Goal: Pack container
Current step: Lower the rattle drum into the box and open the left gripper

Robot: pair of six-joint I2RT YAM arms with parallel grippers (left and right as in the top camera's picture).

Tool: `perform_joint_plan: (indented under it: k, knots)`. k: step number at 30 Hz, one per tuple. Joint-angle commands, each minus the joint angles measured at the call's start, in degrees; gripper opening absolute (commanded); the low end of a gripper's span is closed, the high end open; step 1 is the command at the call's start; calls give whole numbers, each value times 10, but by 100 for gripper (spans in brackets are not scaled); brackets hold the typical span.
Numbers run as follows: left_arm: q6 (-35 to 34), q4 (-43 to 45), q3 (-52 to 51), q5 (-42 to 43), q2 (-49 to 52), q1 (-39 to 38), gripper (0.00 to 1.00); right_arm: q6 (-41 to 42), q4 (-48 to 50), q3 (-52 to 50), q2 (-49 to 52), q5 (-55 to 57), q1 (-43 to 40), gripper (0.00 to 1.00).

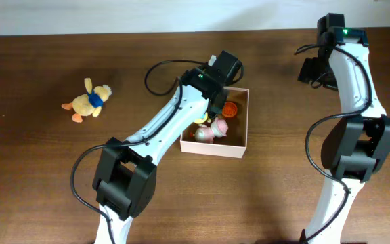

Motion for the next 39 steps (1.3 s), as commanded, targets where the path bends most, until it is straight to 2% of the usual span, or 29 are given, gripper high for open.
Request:
perform_joint_plan:
  k: [1, 9, 27, 28, 29, 32, 34, 36, 39]
  knots:
    - [-35, -14, 7, -9, 5, 4, 2, 9, 0, 0, 1, 1, -2, 99]
    - [-65, -23, 7, -47, 12, 4, 2, 9, 0, 0, 1, 1, -2, 99]
    - [-65, -14, 7, -47, 72, 12, 2, 9, 0, 0, 1, 1, -2, 99]
    - [-65, -14, 7, -47, 72, 15, 5, 9, 0, 0, 1, 1, -2, 99]
    - [-65, -14, 7, -47, 72, 17, 14, 9, 0, 0, 1, 1, -2, 99]
    - [-65, -13, 7, -47, 72, 23, 64, 9, 0, 0, 1, 1, -2, 99]
    - [-64, -12, 7, -47, 72, 24, 80, 9, 0, 0, 1, 1, -2, 99]
    - [-64, -10, 7, -47, 72, 24, 87, 9, 0, 0, 1, 1, -2, 99]
    - [-64, -10, 7, -47, 72, 24, 87, 9, 0, 0, 1, 1, -2, 99]
